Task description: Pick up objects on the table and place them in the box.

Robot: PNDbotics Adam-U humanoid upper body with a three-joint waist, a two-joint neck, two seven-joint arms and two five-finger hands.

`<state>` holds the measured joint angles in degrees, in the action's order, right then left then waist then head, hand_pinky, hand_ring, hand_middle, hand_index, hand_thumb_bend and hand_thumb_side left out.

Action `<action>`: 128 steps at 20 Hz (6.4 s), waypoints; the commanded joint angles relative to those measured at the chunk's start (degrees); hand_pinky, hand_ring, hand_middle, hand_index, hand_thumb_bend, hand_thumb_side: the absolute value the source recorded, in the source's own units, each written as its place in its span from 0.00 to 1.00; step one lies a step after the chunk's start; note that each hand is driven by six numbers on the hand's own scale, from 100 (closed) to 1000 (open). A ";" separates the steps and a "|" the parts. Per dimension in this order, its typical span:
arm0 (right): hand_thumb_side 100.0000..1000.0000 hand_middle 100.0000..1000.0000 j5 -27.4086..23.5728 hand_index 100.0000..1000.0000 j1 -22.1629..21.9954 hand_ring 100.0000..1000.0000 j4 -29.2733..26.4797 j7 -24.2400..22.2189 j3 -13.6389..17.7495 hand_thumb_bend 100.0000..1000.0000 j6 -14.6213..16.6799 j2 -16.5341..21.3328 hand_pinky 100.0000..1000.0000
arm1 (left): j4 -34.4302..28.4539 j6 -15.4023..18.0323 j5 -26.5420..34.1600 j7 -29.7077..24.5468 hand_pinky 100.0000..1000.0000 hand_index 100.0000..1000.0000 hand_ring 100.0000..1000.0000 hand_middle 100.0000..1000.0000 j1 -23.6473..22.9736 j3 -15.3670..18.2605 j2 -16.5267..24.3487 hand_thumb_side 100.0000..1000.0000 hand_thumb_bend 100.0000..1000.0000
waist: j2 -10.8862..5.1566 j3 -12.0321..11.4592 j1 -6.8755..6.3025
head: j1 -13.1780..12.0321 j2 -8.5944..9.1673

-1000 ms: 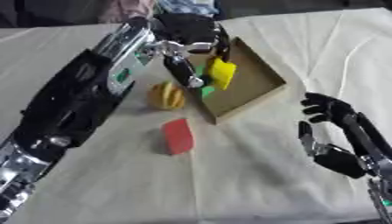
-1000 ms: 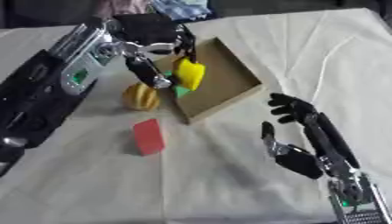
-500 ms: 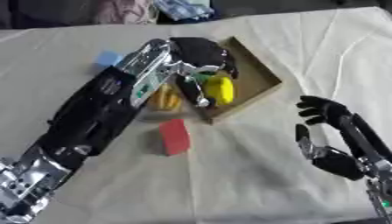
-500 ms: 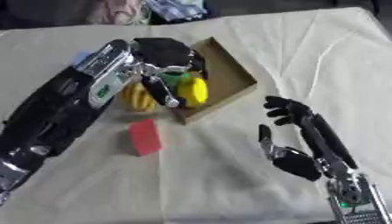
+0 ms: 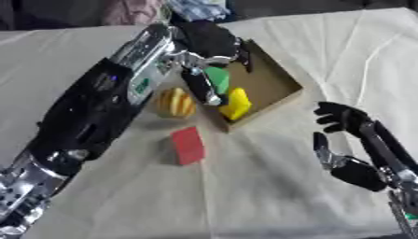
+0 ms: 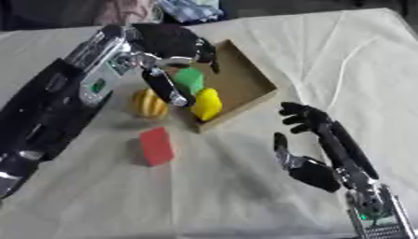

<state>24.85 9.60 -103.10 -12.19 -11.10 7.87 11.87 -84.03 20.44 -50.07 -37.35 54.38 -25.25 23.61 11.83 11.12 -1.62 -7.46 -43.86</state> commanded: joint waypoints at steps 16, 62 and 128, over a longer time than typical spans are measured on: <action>0.31 0.66 1.88 0.87 0.66 0.70 0.27 -6.59 0.41 0.00 0.40 1.22 0.67 | -16.20 0.62 13.82 -14.62 0.79 0.85 0.75 0.78 -8.15 -3.37 19.24 0.24 0.43 | -1.68 -1.13 -0.72 | 1.76 0.66; 0.34 0.55 -9.07 0.79 1.27 0.60 -1.31 3.87 2.26 0.00 3.31 0.71 0.61 | -6.84 12.49 0.99 0.13 0.73 0.62 0.62 0.54 -12.85 -7.43 12.83 0.03 0.32 | -1.04 0.38 -0.11 | 2.19 1.49; 0.33 0.54 -9.55 0.78 1.30 0.61 -0.46 1.44 0.36 0.00 3.83 0.67 0.60 | 8.77 -5.12 -1.36 -4.11 0.76 0.82 0.70 0.73 -4.41 4.28 11.29 0.35 0.45 | -1.85 1.08 -0.31 | 3.39 2.17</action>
<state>15.09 10.55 -102.85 -11.01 -11.16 11.59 11.89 -75.93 15.25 -50.66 -41.92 49.27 -21.67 34.51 11.49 12.24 -1.69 -4.21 -42.26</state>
